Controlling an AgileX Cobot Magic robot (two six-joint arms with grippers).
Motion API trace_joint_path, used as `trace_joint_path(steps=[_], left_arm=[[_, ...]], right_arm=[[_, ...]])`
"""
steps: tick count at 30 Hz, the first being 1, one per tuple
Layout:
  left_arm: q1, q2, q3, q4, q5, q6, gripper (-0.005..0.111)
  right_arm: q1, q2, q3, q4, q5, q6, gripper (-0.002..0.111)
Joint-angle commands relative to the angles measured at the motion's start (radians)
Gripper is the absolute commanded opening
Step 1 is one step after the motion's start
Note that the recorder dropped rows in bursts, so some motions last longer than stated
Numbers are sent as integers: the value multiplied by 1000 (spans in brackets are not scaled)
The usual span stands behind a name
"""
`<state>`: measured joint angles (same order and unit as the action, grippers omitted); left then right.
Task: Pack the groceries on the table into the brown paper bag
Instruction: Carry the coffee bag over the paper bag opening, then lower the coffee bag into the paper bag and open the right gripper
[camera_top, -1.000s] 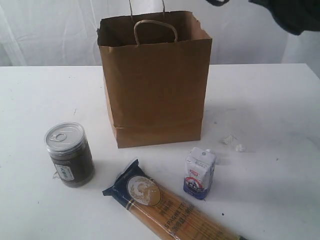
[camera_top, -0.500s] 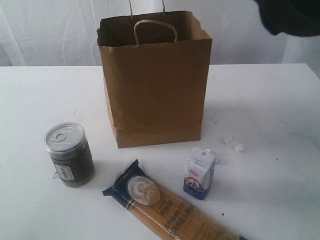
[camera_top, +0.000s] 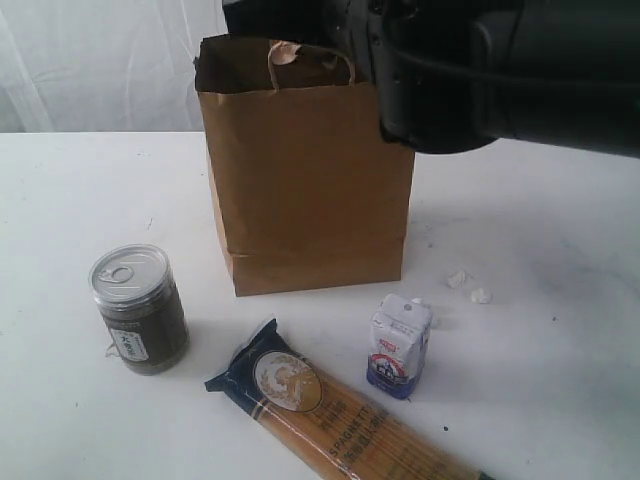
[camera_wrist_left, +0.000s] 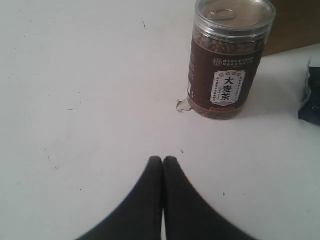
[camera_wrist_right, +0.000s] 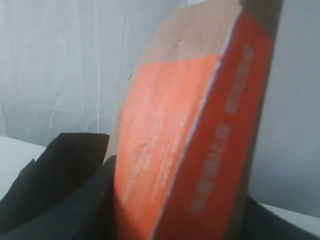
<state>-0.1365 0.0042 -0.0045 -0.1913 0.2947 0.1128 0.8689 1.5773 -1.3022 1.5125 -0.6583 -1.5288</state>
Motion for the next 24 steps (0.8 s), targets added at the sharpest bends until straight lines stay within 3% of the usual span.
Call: trace_joint_path(steps=[1,14,20,24], left_arm=[[-4,-4,5,-15,-8,-8,0],[-4,-4,5,-17,-9,-8,0],[-4,-4,5,-17,-9,-8,0],[-4,-4,5,-17,-11,-8,0]], right_arm=[[-2,20,-10,-18,-10,-19,1],[-2,78,-10,112,10,-19,1],[-2,78,-10,218,243,-62,1],[-2,78,-10,214,247,-135,1]])
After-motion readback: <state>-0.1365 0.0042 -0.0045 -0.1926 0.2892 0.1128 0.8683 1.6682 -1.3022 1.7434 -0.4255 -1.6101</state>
